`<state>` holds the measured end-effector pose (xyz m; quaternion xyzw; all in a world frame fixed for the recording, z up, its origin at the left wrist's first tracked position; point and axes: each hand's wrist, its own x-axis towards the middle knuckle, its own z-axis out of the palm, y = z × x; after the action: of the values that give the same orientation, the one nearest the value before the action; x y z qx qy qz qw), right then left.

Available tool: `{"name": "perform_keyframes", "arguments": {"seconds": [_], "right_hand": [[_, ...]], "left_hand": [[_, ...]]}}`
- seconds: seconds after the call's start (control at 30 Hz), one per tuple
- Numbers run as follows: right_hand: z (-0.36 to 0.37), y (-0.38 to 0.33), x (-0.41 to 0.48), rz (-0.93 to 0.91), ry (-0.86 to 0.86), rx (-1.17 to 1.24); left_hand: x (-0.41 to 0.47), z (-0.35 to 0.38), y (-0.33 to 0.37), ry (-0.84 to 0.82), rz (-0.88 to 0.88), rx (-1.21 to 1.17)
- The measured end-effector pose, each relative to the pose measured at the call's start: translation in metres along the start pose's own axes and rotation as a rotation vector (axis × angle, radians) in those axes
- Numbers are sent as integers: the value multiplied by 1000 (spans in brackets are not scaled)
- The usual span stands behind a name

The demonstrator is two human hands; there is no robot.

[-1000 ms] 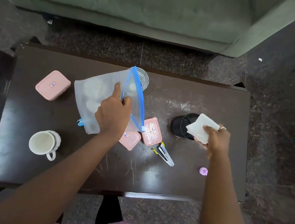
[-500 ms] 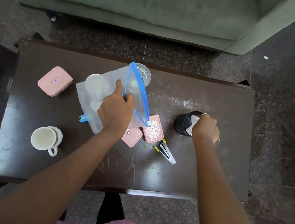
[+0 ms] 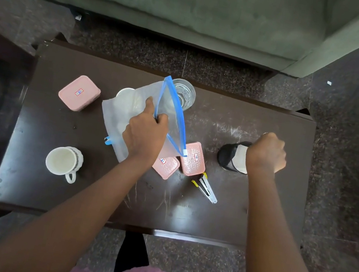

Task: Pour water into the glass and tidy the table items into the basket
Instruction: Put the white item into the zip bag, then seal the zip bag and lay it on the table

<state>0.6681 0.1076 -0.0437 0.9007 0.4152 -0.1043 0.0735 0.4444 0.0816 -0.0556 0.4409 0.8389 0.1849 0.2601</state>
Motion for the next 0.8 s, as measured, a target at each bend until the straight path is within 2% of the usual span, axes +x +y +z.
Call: {"name": "perform_keyframes", "arguments": {"seconds": [0.07, 0.17, 0.2, 0.27, 0.33, 0.4, 0.47, 0.53, 0.67, 0.73, 0.8], "right_hand": [[-7, -9, -2, -33, -3, 72], [-17, -33, -15, -334, -38, 301], [-19, -44, -26, -429, -97, 412], [-22, -68, -55, -499, -335, 622], [-19, -87, -81, -508, -587, 663], [-11, -101, -99, -560, -700, 629], [-6, -111, -111, -592, -642, 647], [-6, -120, -121, -606, -598, 724], [-14, -138, -131, -560, -498, 869], [-19, -148, -136, -461, -533, 995], [-24, -157, -140, -360, -643, 1151]], "left_hand": [[-1, -6, -2, 25, 3, -1], [0, -16, -7, 52, 12, -14], [2, -20, -9, 64, 9, -15], [6, -28, -11, 76, -3, -21], [10, -35, -14, 76, -4, -30], [14, -42, -17, 84, -3, -33], [18, -49, -21, 64, -1, -52], [20, -55, -27, 37, 44, -184], [5, -64, -44, 107, 253, -463], [-6, -67, -54, 114, 405, -473], [-11, -67, -60, 170, 492, -448]]}}
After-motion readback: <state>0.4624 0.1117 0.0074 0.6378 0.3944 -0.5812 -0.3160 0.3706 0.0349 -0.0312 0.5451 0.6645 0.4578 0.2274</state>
